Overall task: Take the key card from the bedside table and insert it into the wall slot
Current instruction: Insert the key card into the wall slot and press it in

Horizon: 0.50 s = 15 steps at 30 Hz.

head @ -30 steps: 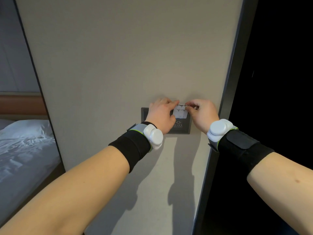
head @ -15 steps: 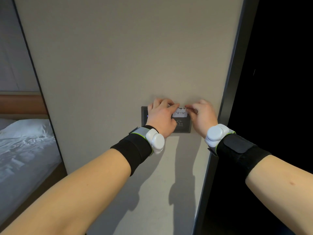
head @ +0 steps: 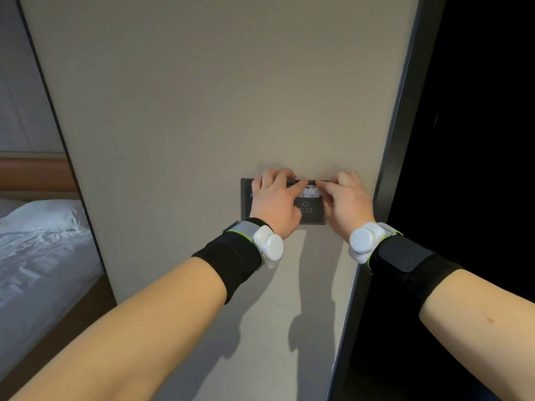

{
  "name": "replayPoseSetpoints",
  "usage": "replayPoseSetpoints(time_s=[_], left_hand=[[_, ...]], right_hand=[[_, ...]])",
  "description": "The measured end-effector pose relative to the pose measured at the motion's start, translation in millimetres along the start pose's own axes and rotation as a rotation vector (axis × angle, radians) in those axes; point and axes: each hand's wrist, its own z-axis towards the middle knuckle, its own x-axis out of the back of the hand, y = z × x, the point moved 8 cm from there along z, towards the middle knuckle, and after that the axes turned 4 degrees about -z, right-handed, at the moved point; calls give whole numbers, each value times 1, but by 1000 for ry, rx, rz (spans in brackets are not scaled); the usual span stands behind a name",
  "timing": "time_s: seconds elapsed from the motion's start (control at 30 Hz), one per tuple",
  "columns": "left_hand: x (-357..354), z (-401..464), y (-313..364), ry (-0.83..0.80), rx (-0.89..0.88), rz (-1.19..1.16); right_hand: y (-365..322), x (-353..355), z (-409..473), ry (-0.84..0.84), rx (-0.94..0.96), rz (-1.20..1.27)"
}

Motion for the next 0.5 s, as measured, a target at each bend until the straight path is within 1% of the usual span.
replayPoseSetpoints(time_s=[0.2, 0.37, 0.5], left_hand=[[3, 0, 3, 21, 1, 17], [3, -1, 2, -18, 18, 13], [12, -1, 3, 1, 19, -25]], right_hand=[[1, -2, -4, -46, -29, -11], [4, -5, -4, -99, -93, 9], [6, 2, -4, -73, -138, 35]])
